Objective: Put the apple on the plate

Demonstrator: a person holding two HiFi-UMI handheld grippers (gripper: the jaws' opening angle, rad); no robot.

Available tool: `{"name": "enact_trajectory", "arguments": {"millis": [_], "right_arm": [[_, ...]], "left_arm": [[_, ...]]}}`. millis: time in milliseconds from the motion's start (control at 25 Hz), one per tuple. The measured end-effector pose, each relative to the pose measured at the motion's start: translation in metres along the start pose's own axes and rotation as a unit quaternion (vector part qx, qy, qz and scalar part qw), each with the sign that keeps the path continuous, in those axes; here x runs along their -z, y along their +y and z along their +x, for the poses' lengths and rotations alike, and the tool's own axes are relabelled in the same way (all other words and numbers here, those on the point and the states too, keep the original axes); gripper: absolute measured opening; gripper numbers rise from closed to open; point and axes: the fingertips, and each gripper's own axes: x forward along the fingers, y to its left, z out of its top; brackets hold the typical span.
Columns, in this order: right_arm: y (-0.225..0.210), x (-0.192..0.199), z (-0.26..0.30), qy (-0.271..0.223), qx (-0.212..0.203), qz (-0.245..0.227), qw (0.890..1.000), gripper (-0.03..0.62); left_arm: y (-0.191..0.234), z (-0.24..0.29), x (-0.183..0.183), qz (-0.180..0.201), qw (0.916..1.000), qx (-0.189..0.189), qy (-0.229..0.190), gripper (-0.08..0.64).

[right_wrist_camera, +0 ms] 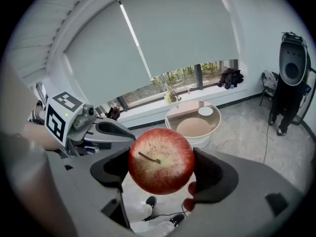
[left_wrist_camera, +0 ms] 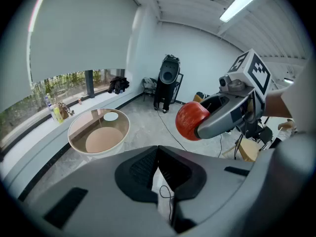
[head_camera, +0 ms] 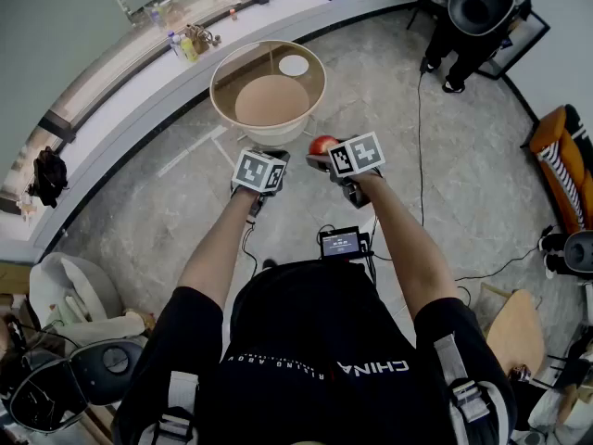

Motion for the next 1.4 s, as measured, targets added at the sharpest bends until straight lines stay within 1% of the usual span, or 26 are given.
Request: {"name": "enact_trajectory", "arguments": {"millis": [240, 440, 560, 720, 920, 1080, 1240, 1400], "right_arm": [[0.002, -0.007, -0.001, -0.004, -0.004, -0.017, 1.0, 0.38], [0.002, -0.005, 0.0, -0.004, -0.004, -0.016, 1.0, 0.382], [0.001, -0.004, 0.001, -0.006, -0.002, -0.008, 1.0, 0.381], [-0.001, -0.001, -0.003, -0.013, -0.011, 0.002, 1.0, 0.382], [-0.003, -0.003, -0.005, -0.021, -0.007, 0.006, 1.0, 0.381], [-0.004, -0.008, -0.003, -0.026, -0.004, 0.011, 1.0, 0.382], [-0.006, -0.002, -0.004, -0.026, 0.0, 0.009, 1.0, 0.382], [-0.004, -0.002, -0.001, -0.024, -0.002, 0.008, 1.0, 0.382]], "left_arm": [[0.002, -0.002, -0.012, -0.011, 0.9993, 0.015, -0.031, 0.018], [-0.002, 0.002, -0.009, -0.004, 0.9994, 0.023, -0.027, 0.018], [0.0, 0.006, -0.007, -0.009, 0.9994, 0.023, -0.025, 0.018], [-0.006, 0.005, -0.011, -0.008, 0.9993, 0.022, -0.028, 0.018], [-0.01, 0.007, -0.012, -0.003, 0.9989, 0.035, -0.031, 0.018], [-0.004, 0.006, -0.012, -0.004, 0.9989, 0.034, -0.033, 0.018], [-0.009, 0.006, -0.005, -0.004, 0.9988, 0.038, -0.031, 0.018], [-0.003, 0.003, -0.005, -0.007, 0.9989, 0.027, -0.038, 0.018]]}}
